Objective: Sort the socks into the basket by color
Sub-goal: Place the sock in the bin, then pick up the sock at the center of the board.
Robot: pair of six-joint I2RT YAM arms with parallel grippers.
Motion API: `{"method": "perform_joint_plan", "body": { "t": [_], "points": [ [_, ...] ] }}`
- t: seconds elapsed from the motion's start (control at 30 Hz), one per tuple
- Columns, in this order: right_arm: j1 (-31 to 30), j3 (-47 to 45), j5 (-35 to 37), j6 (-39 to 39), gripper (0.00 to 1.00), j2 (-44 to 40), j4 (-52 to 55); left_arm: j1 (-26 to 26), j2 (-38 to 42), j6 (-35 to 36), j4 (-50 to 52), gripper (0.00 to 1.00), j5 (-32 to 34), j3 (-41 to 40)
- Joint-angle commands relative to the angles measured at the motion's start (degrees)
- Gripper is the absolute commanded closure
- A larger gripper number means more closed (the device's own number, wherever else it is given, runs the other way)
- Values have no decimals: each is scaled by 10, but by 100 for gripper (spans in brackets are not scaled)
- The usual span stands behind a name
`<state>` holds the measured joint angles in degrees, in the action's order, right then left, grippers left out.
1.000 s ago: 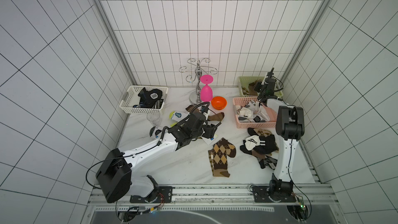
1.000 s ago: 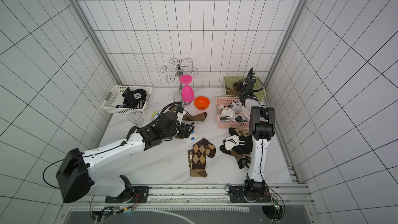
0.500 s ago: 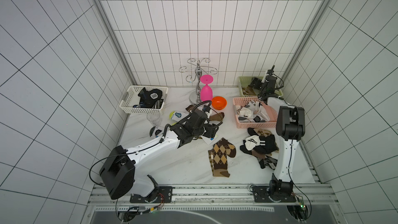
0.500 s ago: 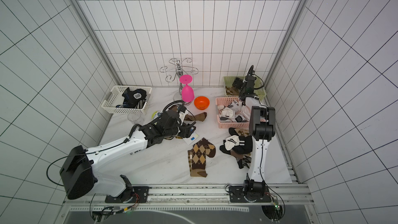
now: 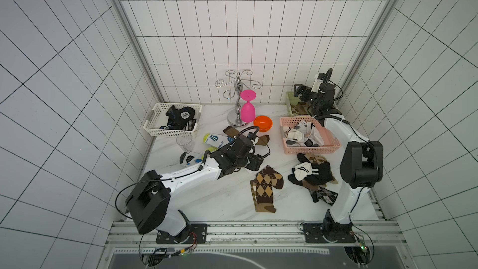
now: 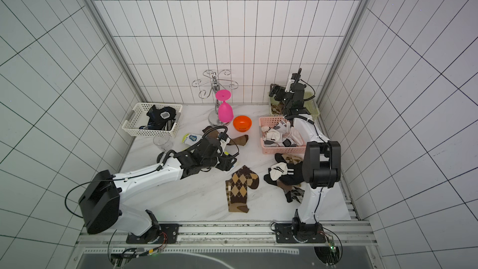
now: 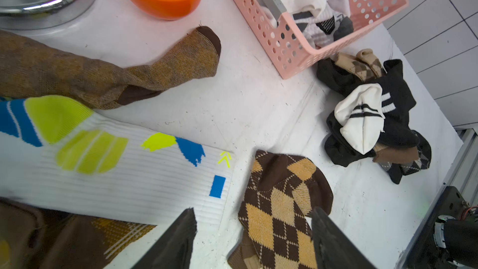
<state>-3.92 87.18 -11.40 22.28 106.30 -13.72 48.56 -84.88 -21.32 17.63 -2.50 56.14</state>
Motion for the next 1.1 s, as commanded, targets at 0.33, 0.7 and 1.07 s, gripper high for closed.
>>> {"method": "perform_joint_plan", "body": {
  "t": [0.33, 0.7, 1.07],
  "points": [
    [-67, -137, -58, 31, 1, -190, 151, 70, -111, 29, -37, 29, 21, 13],
    [-74, -192, -115, 21, 1, -315, 211, 96, -217, 55, -61, 27, 84, 85],
    [-74, -196, -123, 13, 1, -337, 223, 102, -278, 55, -55, 45, 91, 104]
  ]
}}
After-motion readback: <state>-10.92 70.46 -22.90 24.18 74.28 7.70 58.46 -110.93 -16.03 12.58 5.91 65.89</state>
